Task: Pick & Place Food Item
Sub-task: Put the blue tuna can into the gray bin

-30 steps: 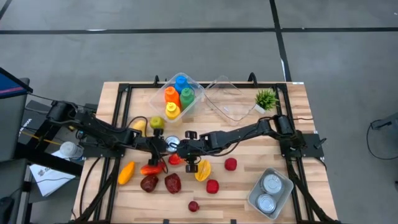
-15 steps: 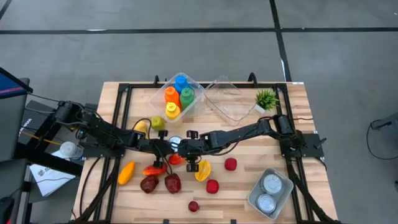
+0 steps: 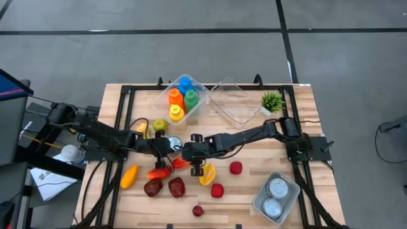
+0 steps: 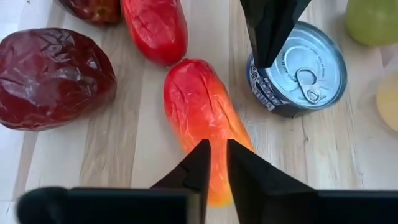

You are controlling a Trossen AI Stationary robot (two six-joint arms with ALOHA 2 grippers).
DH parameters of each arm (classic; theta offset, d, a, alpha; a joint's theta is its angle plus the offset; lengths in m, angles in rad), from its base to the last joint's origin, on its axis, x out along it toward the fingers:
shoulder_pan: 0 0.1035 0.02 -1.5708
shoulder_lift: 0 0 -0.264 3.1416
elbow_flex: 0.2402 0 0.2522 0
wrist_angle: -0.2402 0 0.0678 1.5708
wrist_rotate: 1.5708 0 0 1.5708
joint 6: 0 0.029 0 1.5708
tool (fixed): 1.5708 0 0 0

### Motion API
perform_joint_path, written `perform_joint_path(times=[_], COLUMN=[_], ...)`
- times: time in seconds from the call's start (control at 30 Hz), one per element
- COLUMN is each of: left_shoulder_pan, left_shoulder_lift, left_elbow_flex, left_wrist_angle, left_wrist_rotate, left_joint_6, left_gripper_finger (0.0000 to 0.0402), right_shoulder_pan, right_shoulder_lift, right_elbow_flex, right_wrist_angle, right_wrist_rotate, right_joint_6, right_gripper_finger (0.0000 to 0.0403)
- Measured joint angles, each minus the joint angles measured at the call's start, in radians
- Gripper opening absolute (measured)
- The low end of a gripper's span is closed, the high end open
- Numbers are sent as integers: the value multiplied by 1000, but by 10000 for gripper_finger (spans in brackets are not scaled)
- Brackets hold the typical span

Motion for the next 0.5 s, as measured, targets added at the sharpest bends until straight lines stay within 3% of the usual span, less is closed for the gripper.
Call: perform_joint_path(times=[0.5], left_shoulder_pan=[0], left_shoulder_lift=[-28], left_elbow_flex=[3], left_wrist_angle=[20], left_wrist_rotate=[28], left_joint_6=[-103], left_gripper_finger=[0], right_shoulder_pan=[-15], right_shoulder_lift=[0], right_elbow_flex=[0], right_wrist_angle=[136], right_wrist_rotate=[1], right_joint_6=[-212], right_gripper_finger=[250])
